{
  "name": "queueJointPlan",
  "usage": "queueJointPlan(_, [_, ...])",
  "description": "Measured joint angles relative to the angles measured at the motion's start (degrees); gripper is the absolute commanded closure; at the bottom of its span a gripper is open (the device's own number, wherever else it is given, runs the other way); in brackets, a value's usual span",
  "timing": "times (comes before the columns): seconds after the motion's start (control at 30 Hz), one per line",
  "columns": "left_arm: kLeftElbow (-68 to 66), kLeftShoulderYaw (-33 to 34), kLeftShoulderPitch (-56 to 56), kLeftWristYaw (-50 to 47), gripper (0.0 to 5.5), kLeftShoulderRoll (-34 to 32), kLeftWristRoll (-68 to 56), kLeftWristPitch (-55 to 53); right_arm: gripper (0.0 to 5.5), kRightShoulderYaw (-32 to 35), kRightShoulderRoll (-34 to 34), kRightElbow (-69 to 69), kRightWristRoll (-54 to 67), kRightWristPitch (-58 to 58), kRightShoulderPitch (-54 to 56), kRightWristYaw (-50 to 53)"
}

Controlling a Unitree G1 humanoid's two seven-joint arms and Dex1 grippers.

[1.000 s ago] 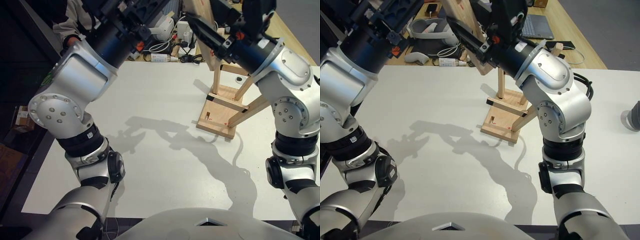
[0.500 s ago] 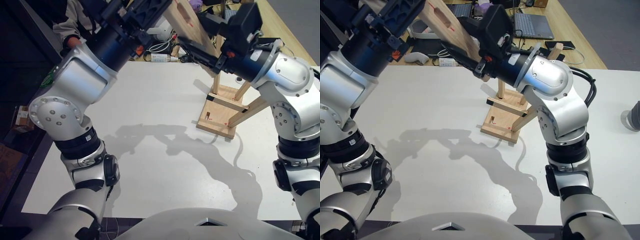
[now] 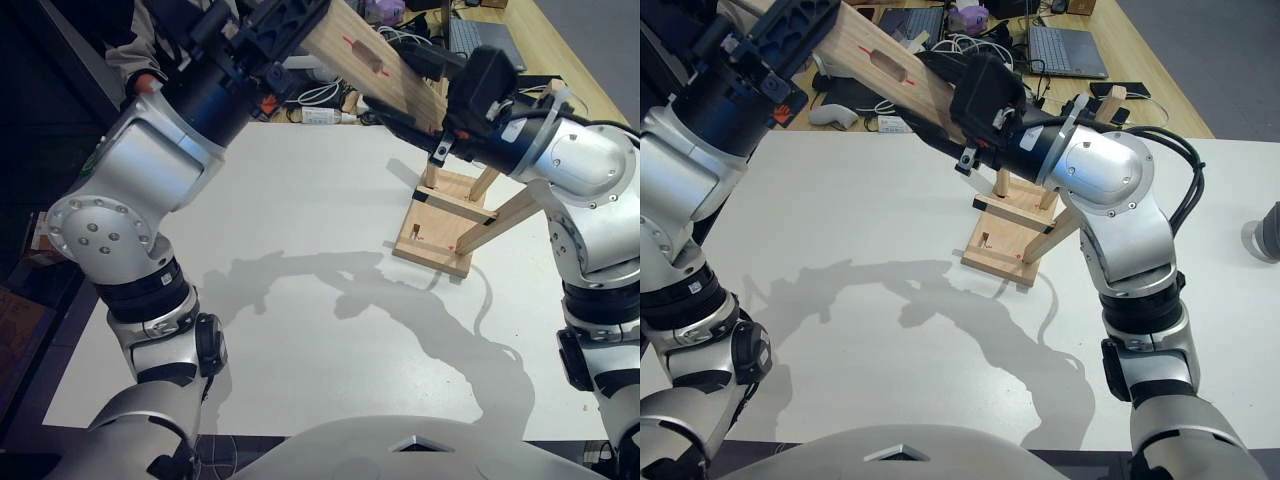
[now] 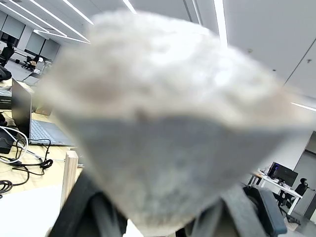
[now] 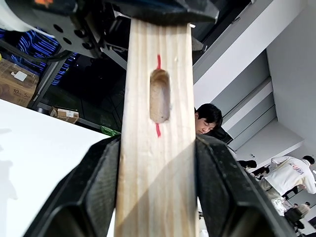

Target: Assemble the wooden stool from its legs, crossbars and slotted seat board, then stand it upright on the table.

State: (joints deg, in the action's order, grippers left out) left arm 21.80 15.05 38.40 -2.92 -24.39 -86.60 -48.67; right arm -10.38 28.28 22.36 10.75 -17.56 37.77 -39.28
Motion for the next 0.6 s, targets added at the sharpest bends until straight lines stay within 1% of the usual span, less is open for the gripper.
queueJointPlan(0.1, [0.0,-0.5,-0.6,0.8,4.46,-0.6,0.0,0.0,3.45,0.0,1.6,-0.8,-1.3,2.6,0.0,-1.4])
queueJointPlan(0.27, [1.3,-1.2,-2.7,2.7,4.47,-2.9,-1.2,-0.6,3.45,0.4,3.6,-5.2,-2.6,11.4,0.4,-5.3])
queueJointPlan(0.47, [2.0,-1.5,-4.3,4.3,4.47,-5.1,-2.7,-0.2,3.45,0.5,4.0,-10.4,-2.1,19.9,1.3,-8.0])
queueJointPlan(0.5, [2.0,-1.6,-4.3,4.3,4.47,-5.2,-2.7,-0.1,3.16,0.5,4.0,-10.8,-2.1,20.4,1.4,-8.0])
queueJointPlan(0.6, [2.0,-2.0,-4.3,5.3,4.47,-6.3,-3.5,-0.1,2.69,0.3,4.3,-11.2,-2.7,19.7,2.1,-9.7])
